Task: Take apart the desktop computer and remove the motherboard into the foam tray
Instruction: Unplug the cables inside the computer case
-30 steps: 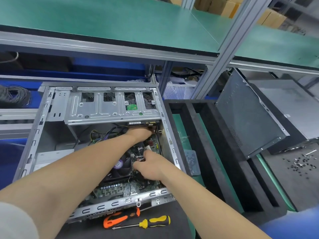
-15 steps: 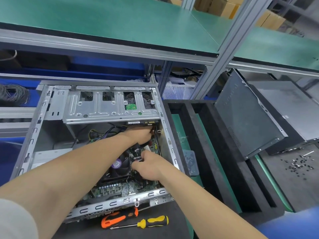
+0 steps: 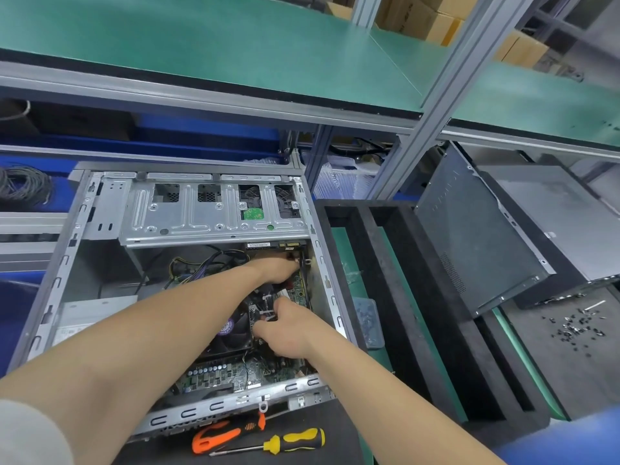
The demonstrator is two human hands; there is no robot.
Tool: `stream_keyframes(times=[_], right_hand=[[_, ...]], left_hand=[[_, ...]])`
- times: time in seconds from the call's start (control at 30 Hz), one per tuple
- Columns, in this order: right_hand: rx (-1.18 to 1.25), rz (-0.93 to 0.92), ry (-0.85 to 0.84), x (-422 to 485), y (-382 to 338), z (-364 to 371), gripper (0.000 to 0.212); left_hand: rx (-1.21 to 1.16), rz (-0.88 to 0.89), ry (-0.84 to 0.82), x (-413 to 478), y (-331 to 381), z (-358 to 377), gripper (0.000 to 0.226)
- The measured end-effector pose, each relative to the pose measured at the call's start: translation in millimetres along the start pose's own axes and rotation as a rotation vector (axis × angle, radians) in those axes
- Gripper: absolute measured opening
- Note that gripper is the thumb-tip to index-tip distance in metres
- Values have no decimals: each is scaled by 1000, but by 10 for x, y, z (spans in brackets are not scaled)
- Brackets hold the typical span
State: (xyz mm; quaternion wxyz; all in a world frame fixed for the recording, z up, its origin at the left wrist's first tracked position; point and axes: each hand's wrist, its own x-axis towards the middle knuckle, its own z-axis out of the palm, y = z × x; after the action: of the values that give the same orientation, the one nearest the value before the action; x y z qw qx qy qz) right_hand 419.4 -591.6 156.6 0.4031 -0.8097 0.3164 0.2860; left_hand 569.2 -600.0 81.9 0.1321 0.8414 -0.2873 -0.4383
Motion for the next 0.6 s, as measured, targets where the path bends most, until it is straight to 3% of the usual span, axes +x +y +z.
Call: stream_keyframes(times=[0.33,0.5,0.6], right_hand=[[-9,4,-22,7,-6,-18,79],[-32,0,-15,13,-2,-13,86],[-15,-9,-18,20,6,-14,81]], left_hand=[[-64,-20,129,-96,-8,11,43],[-117,-27,115,-81,23,28,36],[-45,30,184,-98,-41,2,45]])
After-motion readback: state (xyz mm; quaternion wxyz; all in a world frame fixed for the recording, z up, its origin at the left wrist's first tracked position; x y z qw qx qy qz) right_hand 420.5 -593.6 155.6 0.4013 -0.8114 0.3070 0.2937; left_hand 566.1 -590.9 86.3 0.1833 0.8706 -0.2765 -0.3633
